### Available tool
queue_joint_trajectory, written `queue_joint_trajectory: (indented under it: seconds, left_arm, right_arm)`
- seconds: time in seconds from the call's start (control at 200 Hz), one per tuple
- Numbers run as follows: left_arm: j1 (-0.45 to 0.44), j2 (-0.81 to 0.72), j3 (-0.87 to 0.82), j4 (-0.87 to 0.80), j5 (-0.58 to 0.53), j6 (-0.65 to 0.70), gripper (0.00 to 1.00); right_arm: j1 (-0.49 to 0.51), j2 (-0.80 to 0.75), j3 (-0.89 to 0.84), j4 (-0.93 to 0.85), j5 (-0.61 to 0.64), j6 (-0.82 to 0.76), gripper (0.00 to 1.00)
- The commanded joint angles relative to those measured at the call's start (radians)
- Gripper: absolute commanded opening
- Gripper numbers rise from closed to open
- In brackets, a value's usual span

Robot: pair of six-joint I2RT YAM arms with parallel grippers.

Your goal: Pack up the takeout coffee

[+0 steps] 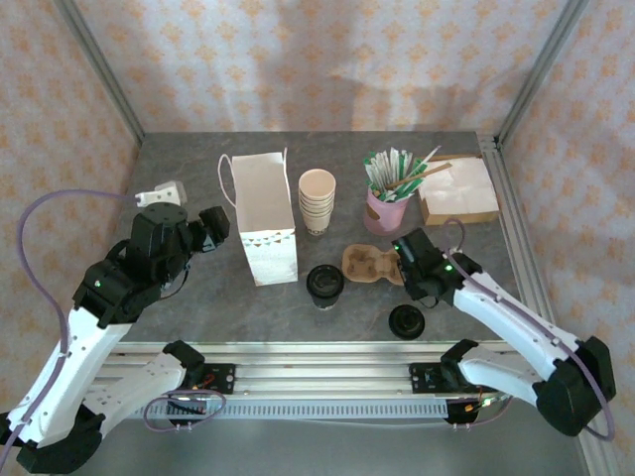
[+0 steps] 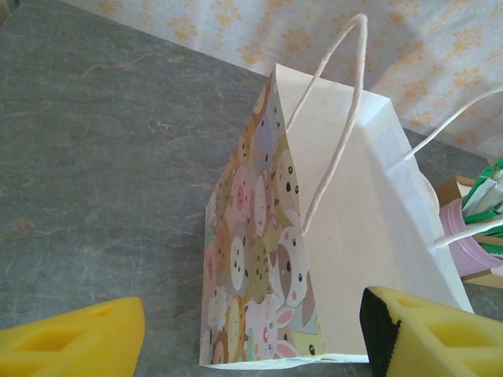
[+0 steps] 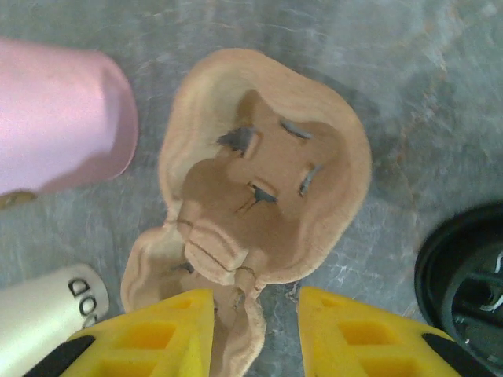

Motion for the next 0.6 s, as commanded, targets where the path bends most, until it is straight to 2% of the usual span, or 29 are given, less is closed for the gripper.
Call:
queue_joint_trajectory:
  seconds: [0.0, 0.17, 0.29, 0.595]
  left_arm:
    - [0.008, -0.02, -0.023, -0.003, -0.053, -0.005, 0.74]
    - [0.008, -0.028, -0.046, -0.012, -0.078, 0.022, 0.74]
    - [0.008, -0.031, -0.051, -0.016, -0.092, 0.037, 0.74]
    - [0.009, -0.037, -0.065, -0.027, -0.115, 0.083, 0.75]
  right_arm:
    - [0.013, 0.089, 0.076, -0.058, 0.064, 0.279, 0.33]
    - [0.013, 0.282, 0.164, -0.015, 0.004, 0.327, 0.37]
    - [0.012, 0.383, 0.218, 0.011, 0.01, 0.339, 0.38]
    - [-0.019, 0.513, 0.281, 0.04, -0.004, 0.325, 0.43]
